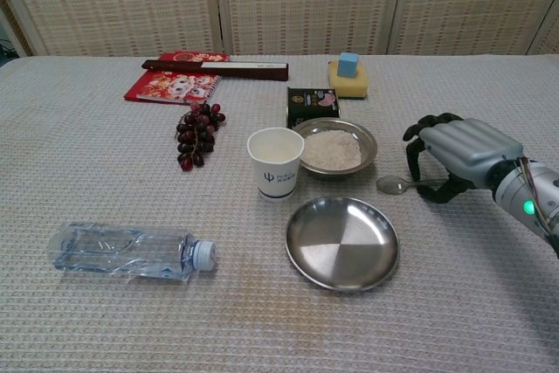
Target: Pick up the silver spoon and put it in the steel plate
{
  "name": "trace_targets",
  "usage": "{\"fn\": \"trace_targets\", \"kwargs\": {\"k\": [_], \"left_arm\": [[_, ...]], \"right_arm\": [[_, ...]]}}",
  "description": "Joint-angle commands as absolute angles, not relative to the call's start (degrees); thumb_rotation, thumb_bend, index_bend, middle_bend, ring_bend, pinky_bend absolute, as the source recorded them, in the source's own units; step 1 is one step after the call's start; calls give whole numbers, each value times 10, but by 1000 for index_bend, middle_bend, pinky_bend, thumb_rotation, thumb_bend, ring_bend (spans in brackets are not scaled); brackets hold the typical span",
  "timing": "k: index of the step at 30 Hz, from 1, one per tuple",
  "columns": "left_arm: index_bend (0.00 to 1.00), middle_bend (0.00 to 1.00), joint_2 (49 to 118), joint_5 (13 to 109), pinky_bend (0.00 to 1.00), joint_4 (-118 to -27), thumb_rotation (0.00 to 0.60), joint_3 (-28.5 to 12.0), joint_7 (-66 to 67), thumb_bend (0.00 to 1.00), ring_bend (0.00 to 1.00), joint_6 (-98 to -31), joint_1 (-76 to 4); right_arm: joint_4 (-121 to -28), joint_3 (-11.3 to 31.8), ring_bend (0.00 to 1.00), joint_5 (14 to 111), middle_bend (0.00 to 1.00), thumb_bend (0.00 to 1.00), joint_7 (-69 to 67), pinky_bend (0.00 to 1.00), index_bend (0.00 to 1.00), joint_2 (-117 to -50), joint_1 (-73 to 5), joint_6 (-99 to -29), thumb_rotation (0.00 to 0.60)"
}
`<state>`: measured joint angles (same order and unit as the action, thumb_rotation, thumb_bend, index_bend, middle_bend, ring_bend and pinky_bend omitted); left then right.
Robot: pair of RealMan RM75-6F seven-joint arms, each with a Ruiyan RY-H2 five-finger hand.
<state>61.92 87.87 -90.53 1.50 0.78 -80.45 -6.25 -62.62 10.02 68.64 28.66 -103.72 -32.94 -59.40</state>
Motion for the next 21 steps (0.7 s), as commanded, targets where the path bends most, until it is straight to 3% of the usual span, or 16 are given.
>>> {"fn": "trace_targets", "kwargs": {"k": [1,7,21], "left_arm": [[0,0,619,879,156,-905,600,15,7,456,0,-805,-62],[0,0,618,880,157,-907,600,16,7,455,0,-806,-62],[0,0,617,882,159,-907,600,17,5,457,0,-806,-62]], "right_arm": [[-620,95,7,699,332,322,278,33,659,-1041,-328,-606,600],[-604,93,74,713,452,328,272,66,806,-1052,-327,-625,600],[-596,91,149,715,553,331,278,89,937,-1059,-326,-626,600]]}}
